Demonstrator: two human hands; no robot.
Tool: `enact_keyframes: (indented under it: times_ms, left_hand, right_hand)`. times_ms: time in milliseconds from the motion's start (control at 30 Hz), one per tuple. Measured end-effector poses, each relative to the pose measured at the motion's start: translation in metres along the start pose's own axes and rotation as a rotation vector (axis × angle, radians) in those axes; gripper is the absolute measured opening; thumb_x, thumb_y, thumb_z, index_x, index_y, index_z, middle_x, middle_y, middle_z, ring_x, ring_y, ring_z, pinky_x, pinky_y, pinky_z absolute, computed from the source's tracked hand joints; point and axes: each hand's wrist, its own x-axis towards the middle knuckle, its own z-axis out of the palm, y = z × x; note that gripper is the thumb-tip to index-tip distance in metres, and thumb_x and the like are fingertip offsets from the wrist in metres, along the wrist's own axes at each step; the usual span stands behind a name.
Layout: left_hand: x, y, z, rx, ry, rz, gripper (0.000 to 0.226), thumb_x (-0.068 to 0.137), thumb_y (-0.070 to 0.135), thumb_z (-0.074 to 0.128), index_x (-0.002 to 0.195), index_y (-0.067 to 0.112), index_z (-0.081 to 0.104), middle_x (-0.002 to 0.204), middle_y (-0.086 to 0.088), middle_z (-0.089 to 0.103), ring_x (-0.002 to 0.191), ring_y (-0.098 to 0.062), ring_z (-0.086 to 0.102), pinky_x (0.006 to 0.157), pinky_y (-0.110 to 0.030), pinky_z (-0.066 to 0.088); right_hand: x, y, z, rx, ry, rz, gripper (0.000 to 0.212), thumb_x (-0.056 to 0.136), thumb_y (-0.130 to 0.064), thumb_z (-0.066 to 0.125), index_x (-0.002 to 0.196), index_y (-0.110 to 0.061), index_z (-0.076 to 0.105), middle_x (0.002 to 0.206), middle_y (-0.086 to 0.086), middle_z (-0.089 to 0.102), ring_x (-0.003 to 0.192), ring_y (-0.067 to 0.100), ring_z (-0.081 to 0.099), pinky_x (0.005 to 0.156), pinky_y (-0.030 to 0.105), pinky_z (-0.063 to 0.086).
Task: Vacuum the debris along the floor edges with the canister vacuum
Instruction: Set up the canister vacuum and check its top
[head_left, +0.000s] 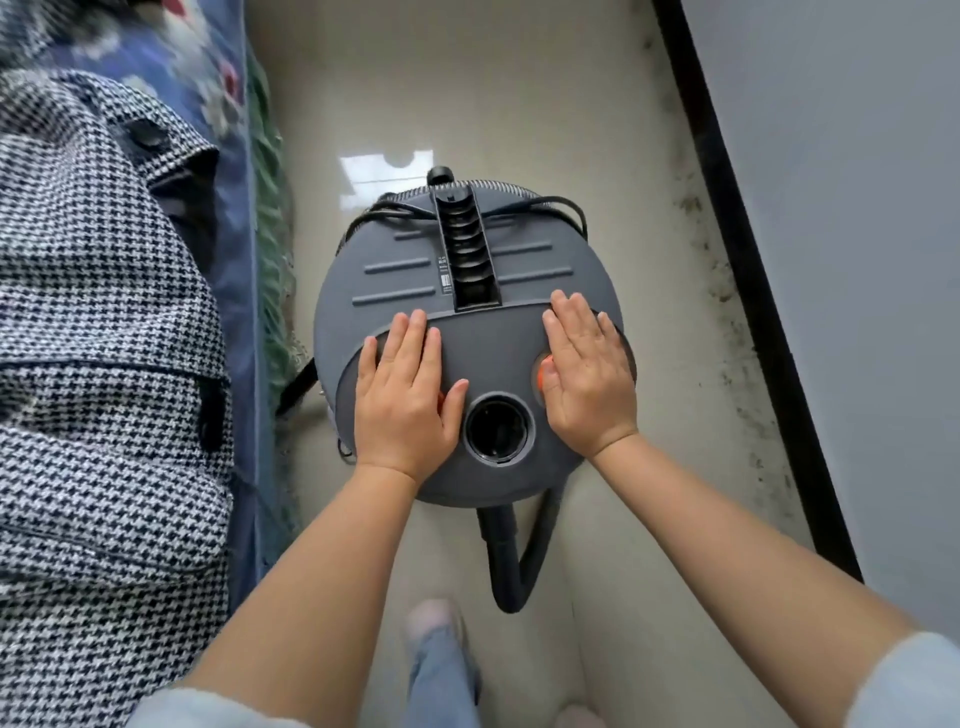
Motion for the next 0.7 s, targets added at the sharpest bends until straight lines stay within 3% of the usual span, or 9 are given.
enact_keyframes:
  times_ms: [167,433,600,700]
  left_hand:
    - [0.057,-0.028,0.013,0.022,-0.015,0.026,0.053,0.084,0.031,0.045,0.113,-0.011,0.06,0.123,-0.027,0.057,0.114,-0.044,0.054,0.103,-0.043,0.022]
    - [0.128,-0.063,0.028,0.044,-0.019,0.039,0.052,0.085,0.031,0.046,0.115,-0.01,0.059,0.124,-0.027,0.056,0.116,-0.042,0.053,0.104,-0.043,0.022]
    - [0.167,-0.076,0.04,0.023,0.0,0.021,0.064,0.098,0.041,0.025,0.114,-0.01,0.059,0.123,-0.027,0.057,0.115,-0.04,0.054,0.105,-0.043,0.023]
    - [0.191,-0.081,0.048,0.03,0.021,0.023,0.065,0.098,0.042,0.023,0.114,-0.009,0.06,0.122,-0.026,0.058,0.114,-0.04,0.055,0.105,-0.043,0.023]
  right_hand:
    - [0.055,0.009,0.029,-0.001,0.023,-0.002,0.043,0.083,-0.013,0.041,0.12,0.007,0.054,0.125,0.026,0.056,0.123,0.031,0.037,0.112,0.033,0.015]
    - [0.122,0.016,0.063,-0.002,0.014,0.018,0.044,0.084,-0.017,0.039,0.125,-0.001,0.04,0.128,0.023,0.055,0.125,0.029,0.034,0.112,0.033,0.01]
    - [0.162,0.031,0.081,-0.004,0.016,0.0,0.043,0.084,-0.017,0.039,0.124,0.0,0.041,0.128,0.024,0.055,0.125,0.029,0.034,0.112,0.033,0.01]
    - [0.186,0.042,0.09,-0.015,0.003,-0.014,0.044,0.084,-0.016,0.039,0.124,0.0,0.042,0.127,0.024,0.056,0.124,0.029,0.034,0.112,0.032,0.009]
